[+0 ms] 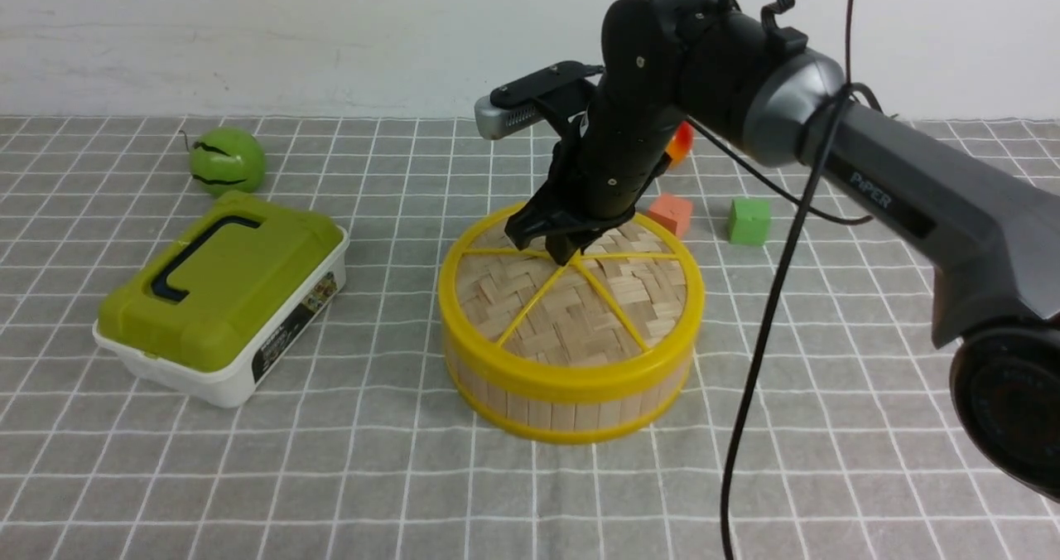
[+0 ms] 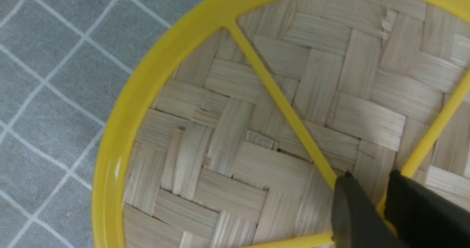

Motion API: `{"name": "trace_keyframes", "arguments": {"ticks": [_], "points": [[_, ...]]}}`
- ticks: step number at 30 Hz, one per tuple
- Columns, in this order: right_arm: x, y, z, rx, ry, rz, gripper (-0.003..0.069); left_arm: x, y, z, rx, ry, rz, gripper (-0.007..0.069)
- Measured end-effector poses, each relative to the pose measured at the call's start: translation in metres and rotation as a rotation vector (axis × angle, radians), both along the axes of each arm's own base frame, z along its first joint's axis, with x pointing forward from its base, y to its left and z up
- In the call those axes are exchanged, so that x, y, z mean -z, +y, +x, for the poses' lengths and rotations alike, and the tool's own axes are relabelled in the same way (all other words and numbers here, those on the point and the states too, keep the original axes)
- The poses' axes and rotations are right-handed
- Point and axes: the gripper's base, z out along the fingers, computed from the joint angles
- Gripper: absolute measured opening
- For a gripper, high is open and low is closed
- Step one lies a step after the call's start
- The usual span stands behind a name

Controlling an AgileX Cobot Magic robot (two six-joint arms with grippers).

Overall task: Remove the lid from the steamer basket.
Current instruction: Use the right arm to lift the lid of the steamer, then use the right arm to place the steamer lid on the table

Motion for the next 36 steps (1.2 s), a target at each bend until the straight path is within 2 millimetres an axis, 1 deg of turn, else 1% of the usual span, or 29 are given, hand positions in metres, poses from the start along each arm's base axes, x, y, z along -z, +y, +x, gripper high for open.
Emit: {"name": "trace_keyframes", "arguments": {"ticks": [2,5,7,10,11,13,14,15,17,18,19,20,23,24,26,27,28,30,32,33,34,36], "points": [[-0.006,-0.001,-0.002,-0.001,-0.003,0.001,0.0083,0.000,0.000,0.000,0.000,0.000,0.000,0.0239],[-0.022,-0.005,-0.008,-0.003,-0.016,0.007,0.0083,0.000,0.000,0.000,0.000,0.000,0.000,0.0239],[-0.043,-0.008,-0.014,-0.003,-0.051,0.024,0.0083,0.000,0.000,0.000,0.000,0.000,0.000,0.0239],[-0.063,-0.012,-0.021,-0.004,-0.086,0.044,0.0083,0.000,0.000,0.000,0.000,0.000,0.000,0.0239],[-0.078,-0.016,-0.027,-0.004,-0.108,0.056,0.0083,0.000,0.000,0.000,0.000,0.000,0.000,0.0239],[-0.091,-0.020,-0.034,-0.008,-0.122,0.053,0.0083,0.000,0.000,0.000,0.000,0.000,0.000,0.0239],[-0.092,-0.021,-0.035,-0.010,-0.121,0.048,0.0083,0.000,0.000,0.000,0.000,0.000,0.000,0.0239],[-0.104,-0.027,-0.042,-0.015,-0.136,0.042,0.0083,0.000,0.000,0.000,0.000,0.000,0.000,0.0239],[-0.121,-0.038,-0.048,-0.015,-0.165,0.044,0.0083,0.000,0.000,0.000,0.000,0.000,0.000,0.0239],[-0.122,-0.040,-0.048,-0.013,-0.168,0.045,0.0083,0.000,0.000,0.000,0.000,0.000,0.000,0.0239],[-0.134,-0.053,-0.052,0.005,-0.187,0.055,0.0083,0.000,0.000,0.000,0.000,0.000,0.000,0.0239],[-0.141,-0.065,-0.054,0.027,-0.196,0.062,0.0083,0.000,0.000,0.000,0.000,0.000,0.000,0.0239],[-0.153,-0.106,-0.061,0.110,-0.192,0.062,0.0083,0.000,0.000,0.000,0.000,0.000,0.000,0.0239],[-0.153,-0.125,-0.065,0.150,-0.180,0.051,0.0083,0.000,0.000,0.000,0.000,0.000,0.000,0.0239],[-0.148,-0.150,-0.070,0.209,-0.150,0.029,0.0083,0.000,0.000,0.000,0.000,0.000,0.000,0.0239],[-0.141,-0.169,-0.074,0.254,-0.120,0.010,0.0083,0.000,0.000,0.000,0.000,0.000,0.000,0.0239],[-0.135,-0.180,-0.077,0.283,-0.094,-0.001,0.0083,0.000,0.000,0.000,0.000,0.000,0.000,0.0239],[-0.111,-0.211,-0.082,0.367,-0.032,-0.027,0.0083,0.000,0.000,0.000,0.000,0.000,0.000,0.0239],[-0.091,-0.226,-0.081,0.413,-0.007,-0.031,0.0083,0.000,0.000,0.000,0.000,0.000,0.000,0.0239],[-0.089,-0.227,-0.081,0.416,-0.005,-0.031,0.0083,0.000,0.000,0.000,0.000,0.000,0.000,0.0239],[-0.071,-0.233,-0.079,0.437,0.008,-0.030,0.0083,0.000,0.000,0.000,0.000,0.000,0.000,0.0239],[-0.048,-0.234,-0.076,0.448,-0.003,-0.020,0.0083,0.000,0.000,0.000,0.000,0.000,0.000,0.0239]]}}
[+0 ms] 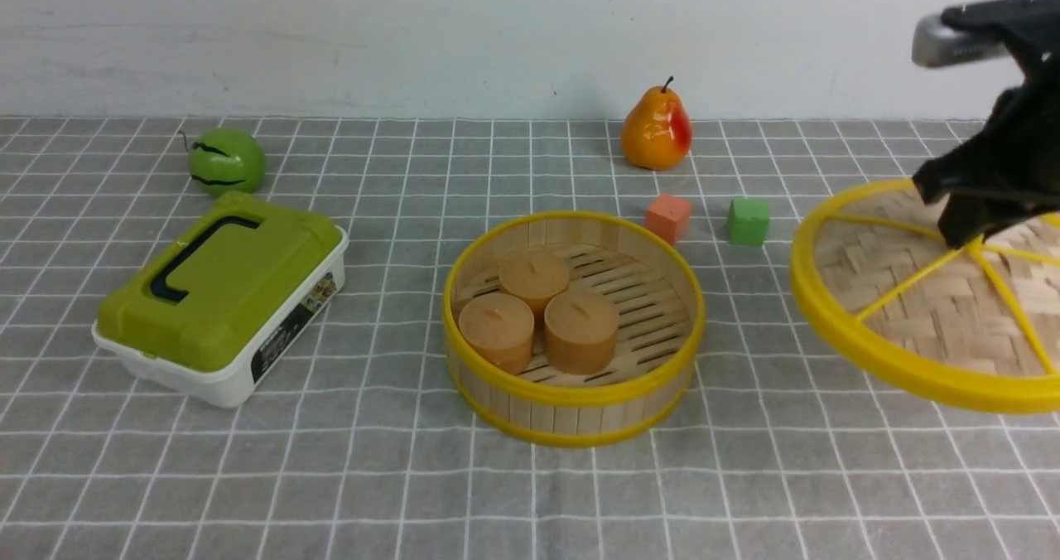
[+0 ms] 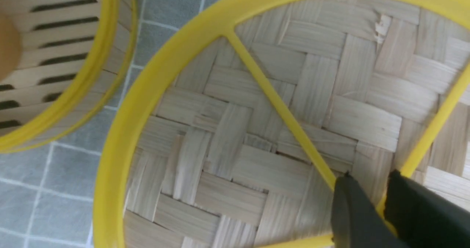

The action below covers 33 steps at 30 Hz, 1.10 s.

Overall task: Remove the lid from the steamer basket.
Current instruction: Use the right arm to place the steamer lid on the table

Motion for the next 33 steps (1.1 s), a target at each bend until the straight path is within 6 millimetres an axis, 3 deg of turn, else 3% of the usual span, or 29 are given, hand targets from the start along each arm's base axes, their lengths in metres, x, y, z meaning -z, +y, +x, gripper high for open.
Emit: {"name": "trace_keyframes", "arguments": {"ticks": [7,18,22,27,28,30,33], "points": [[0.043,-0.001,0.018,0.015,-0.047,-0.006,0.0083,0.000,0.000,0.000,0.000,0.000,0.000,0.0239],[0.088,-0.001,0.044,0.024,-0.039,-0.019,0.0083,0.000,0.000,0.000,0.000,0.000,0.000,0.0239],[0.103,0.000,0.047,0.034,-0.004,-0.002,0.0130,0.000,0.000,0.000,0.000,0.000,0.000,0.0239],[0.103,0.001,0.047,0.040,0.002,0.013,0.0307,0.000,0.000,0.000,0.000,0.000,0.000,0.0239],[0.103,0.001,0.047,0.040,0.002,0.014,0.0314,0.000,0.000,0.000,0.000,0.000,0.000,0.0239],[0.090,0.001,0.041,0.038,0.003,0.018,0.0400,0.000,0.000,0.000,0.000,0.000,0.000,0.0239],[0.057,0.001,0.026,0.029,-0.033,0.024,0.0434,0.000,0.000,0.000,0.000,0.000,0.000,0.0239]]}}
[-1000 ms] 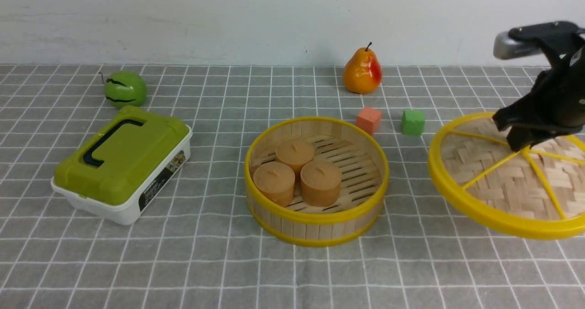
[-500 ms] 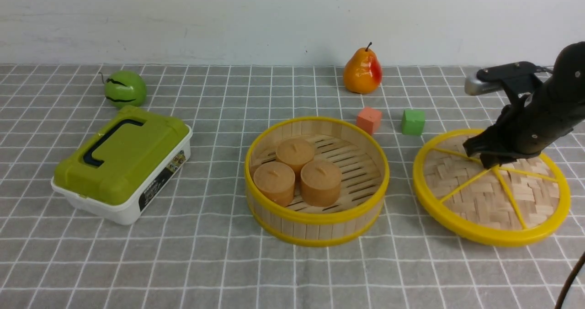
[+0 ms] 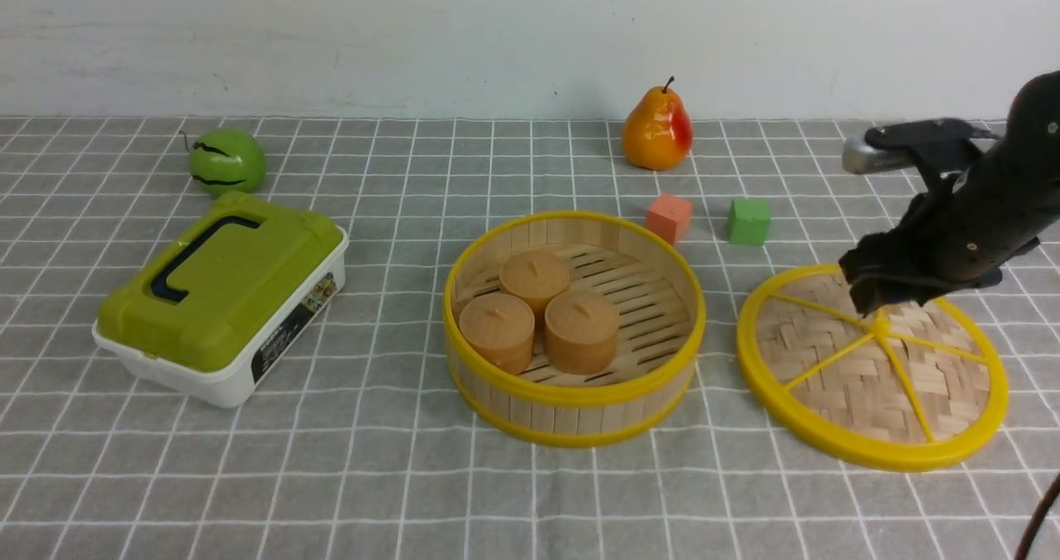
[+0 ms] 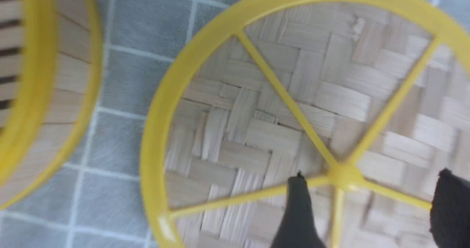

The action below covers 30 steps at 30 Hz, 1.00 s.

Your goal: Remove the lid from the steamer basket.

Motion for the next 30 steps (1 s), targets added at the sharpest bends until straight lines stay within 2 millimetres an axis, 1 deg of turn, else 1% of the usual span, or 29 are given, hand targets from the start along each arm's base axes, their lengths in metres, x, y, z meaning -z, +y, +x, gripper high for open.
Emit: {"name": "trace_keyframes", "arguments": {"ticks": [2,3,4,5,6,8,9,10,11,12,13,14,15,16,17,18,19,20,21,24,27,30], "points": [[-0.035,0.000,-0.017,-0.013,-0.069,-0.001,0.0419,0.000,0.000,0.000,0.000,0.000,0.000,0.0239],[-0.053,-0.001,-0.029,-0.018,-0.111,-0.002,0.0389,0.000,0.000,0.000,0.000,0.000,0.000,0.0239],[-0.057,-0.001,-0.031,-0.022,-0.121,-0.004,0.0383,0.000,0.000,0.000,0.000,0.000,0.000,0.0239],[-0.069,-0.001,-0.043,-0.029,-0.152,-0.007,0.0353,0.000,0.000,0.000,0.000,0.000,0.000,0.0239],[-0.088,-0.002,-0.064,-0.035,-0.209,-0.010,0.0288,0.000,0.000,0.000,0.000,0.000,0.000,0.0239],[-0.104,-0.004,-0.097,-0.038,-0.265,-0.014,0.0173,0.000,0.000,0.000,0.000,0.000,0.000,0.0239],[-0.107,-0.005,-0.117,-0.039,-0.288,-0.016,0.0112,0.000,0.000,0.000,0.000,0.000,0.000,0.0239],[-0.107,-0.005,-0.127,-0.038,-0.298,-0.016,0.0067,0.000,0.000,0.000,0.000,0.000,0.000,0.0239],[-0.106,-0.006,-0.144,-0.037,-0.316,-0.015,0.0027,0.000,0.000,0.000,0.000,0.000,0.000,0.0239],[-0.103,-0.006,-0.150,-0.036,-0.311,-0.014,0.0016,0.000,0.000,0.000,0.000,0.000,0.000,0.0239],[-0.101,-0.007,-0.166,-0.034,-0.330,-0.010,-0.0003,0.000,0.000,0.000,0.000,0.000,0.000,0.0239],[-0.101,-0.007,-0.189,-0.030,-0.372,0.000,-0.0018,0.000,0.000,0.000,0.000,0.000,0.000,0.0239],[-0.100,-0.008,-0.200,-0.029,-0.388,0.002,-0.0020,0.000,0.000,0.000,0.000,0.000,0.000,0.0239],[-0.099,-0.008,-0.216,-0.029,-0.415,0.004,-0.0022,0.000,0.000,0.000,0.000,0.000,0.000,0.0239],[-0.098,-0.008,-0.218,-0.028,-0.420,0.005,-0.0022,0.000,0.000,0.000,0.000,0.000,0.000,0.0239],[-0.098,-0.009,-0.236,-0.028,-0.460,0.006,-0.0022,0.000,0.000,0.000,0.000,0.000,0.000,0.0239],[-0.098,-0.010,-0.248,-0.028,-0.492,0.006,-0.0022,0.000,0.000,0.000,0.000,0.000,0.000,0.0239],[-0.099,-0.010,-0.258,-0.028,-0.518,0.006,-0.0022,0.000,0.000,0.000,0.000,0.000,0.000,0.0239],[-0.099,-0.010,-0.259,-0.028,-0.524,0.007,-0.0022,0.000,0.000,0.000,0.000,0.000,0.000,0.0239],[-0.105,-0.011,-0.284,-0.025,-0.623,0.009,-0.0022,0.000,0.000,0.000,0.000,0.000,0.000,0.0239],[-0.111,-0.012,-0.300,-0.024,-0.691,0.011,-0.0021,0.000,0.000,0.000,0.000,0.000,0.000,0.0239],[-0.114,-0.012,-0.309,-0.024,-0.727,0.012,-0.0021,0.000,0.000,0.000,0.000,0.000,0.000,0.0239]]}}
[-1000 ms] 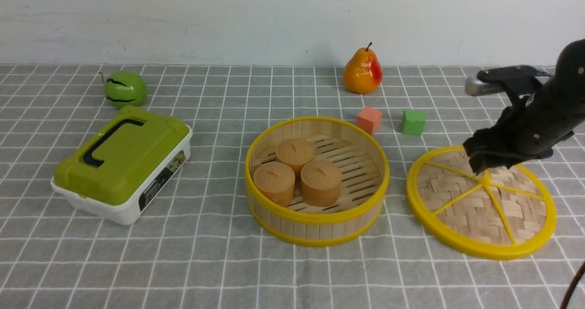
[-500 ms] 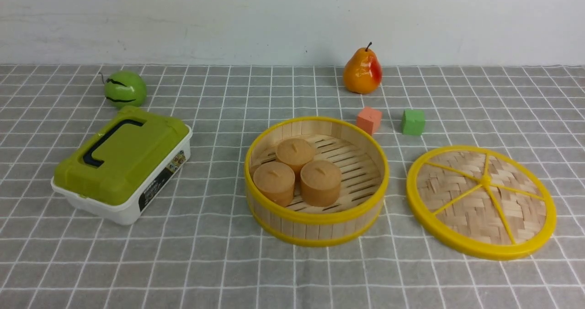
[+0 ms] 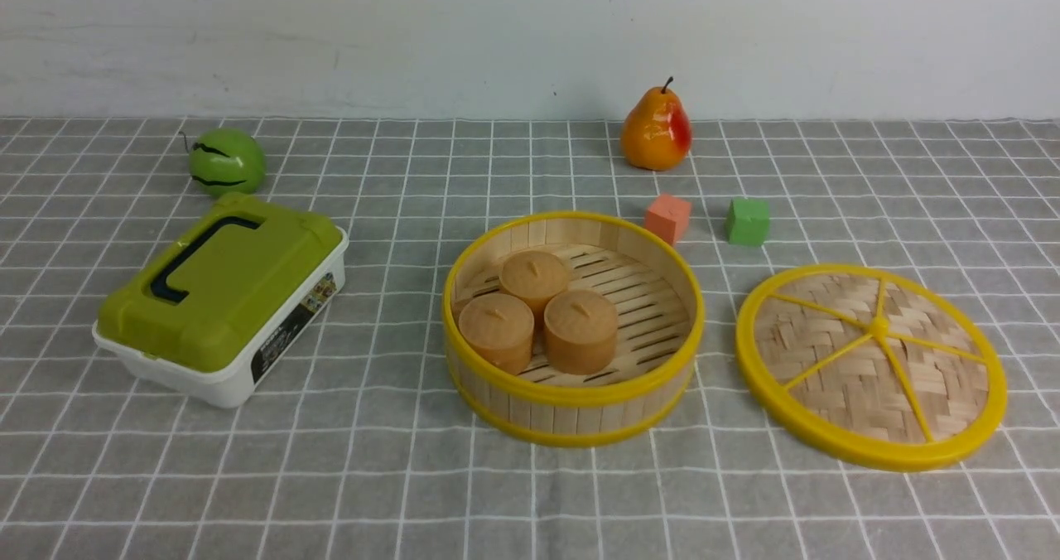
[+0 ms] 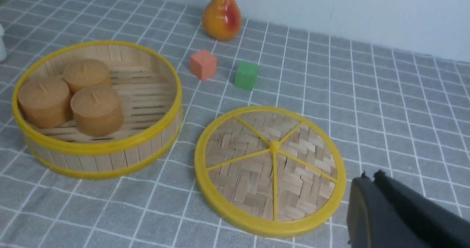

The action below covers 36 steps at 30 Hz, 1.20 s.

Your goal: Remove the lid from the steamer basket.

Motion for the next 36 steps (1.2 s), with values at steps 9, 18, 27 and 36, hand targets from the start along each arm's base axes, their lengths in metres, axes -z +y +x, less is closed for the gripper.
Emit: {"name": "trace_keyframes", "arguments": {"ticks": [9,18,27,36], "points": [[0.001,0.001,-0.011,-0.009,-0.003,0.010,-0.0014,0.000,0.000,0.000,0.000,0.000,0.000,0.0239],[0.075,-0.005,0.010,0.076,-0.196,0.079,-0.0006,0.000,0.000,0.000,0.000,0.000,0.000,0.0239],[0.172,-0.017,-0.015,0.255,-0.254,0.127,-0.0001,0.000,0.000,0.000,0.000,0.000,0.000,0.0239],[0.197,-0.021,-0.022,0.354,-0.064,0.209,0.0004,0.000,0.000,0.000,0.000,0.000,0.000,0.0239]]}}
